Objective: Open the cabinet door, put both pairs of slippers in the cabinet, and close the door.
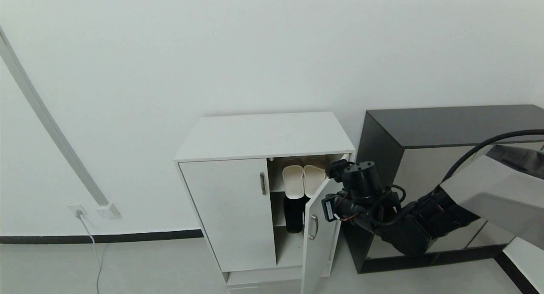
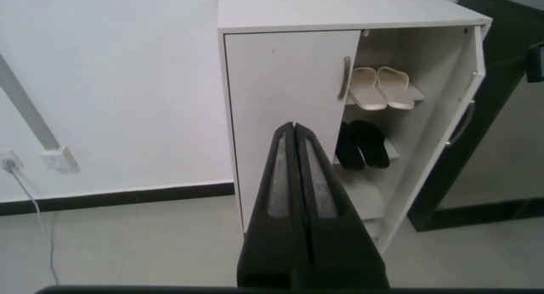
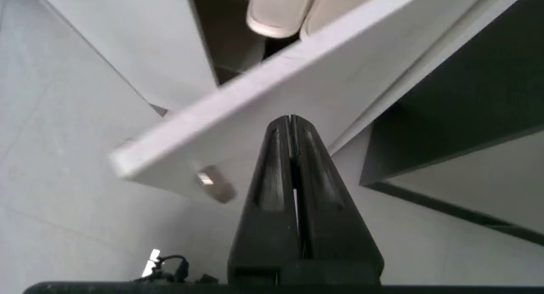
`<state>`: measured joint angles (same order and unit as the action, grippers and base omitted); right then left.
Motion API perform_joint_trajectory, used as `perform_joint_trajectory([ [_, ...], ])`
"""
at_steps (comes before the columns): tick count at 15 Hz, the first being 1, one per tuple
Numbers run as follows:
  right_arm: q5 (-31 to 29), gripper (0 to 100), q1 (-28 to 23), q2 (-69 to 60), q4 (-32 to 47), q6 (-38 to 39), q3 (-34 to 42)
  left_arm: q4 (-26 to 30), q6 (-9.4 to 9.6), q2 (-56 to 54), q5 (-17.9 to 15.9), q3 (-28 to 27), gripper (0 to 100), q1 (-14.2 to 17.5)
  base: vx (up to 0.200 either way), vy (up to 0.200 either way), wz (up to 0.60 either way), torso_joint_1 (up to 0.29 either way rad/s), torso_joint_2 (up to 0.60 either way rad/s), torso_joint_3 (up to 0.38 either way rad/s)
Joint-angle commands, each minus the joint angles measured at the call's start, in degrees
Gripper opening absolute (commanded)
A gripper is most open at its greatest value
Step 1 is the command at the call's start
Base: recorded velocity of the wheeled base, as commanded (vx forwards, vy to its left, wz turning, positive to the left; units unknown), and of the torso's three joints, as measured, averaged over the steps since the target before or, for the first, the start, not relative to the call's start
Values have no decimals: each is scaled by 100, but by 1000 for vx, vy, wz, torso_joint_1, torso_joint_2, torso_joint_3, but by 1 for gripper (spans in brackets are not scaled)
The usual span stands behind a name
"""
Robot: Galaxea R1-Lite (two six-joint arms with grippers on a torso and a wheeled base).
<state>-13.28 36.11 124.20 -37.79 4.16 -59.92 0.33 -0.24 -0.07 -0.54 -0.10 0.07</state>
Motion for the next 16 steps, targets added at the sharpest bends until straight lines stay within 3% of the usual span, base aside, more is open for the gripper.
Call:
perform_joint_trajectory([
  [1, -8, 0, -25, 465, -18, 6, -407, 2, -2, 7, 1, 1, 0, 1, 0, 0, 0, 0, 0, 0],
  [8, -17, 0, -315, 1616, -607, -3, -1813, 2, 7, 7, 1, 1, 0, 1, 0, 0, 0, 0, 0, 0],
  [16, 132, 0, -614, 2416, -1178, 6, -2815, 2, 7, 7, -8, 1, 0, 1, 0, 0, 0, 0, 0, 0],
])
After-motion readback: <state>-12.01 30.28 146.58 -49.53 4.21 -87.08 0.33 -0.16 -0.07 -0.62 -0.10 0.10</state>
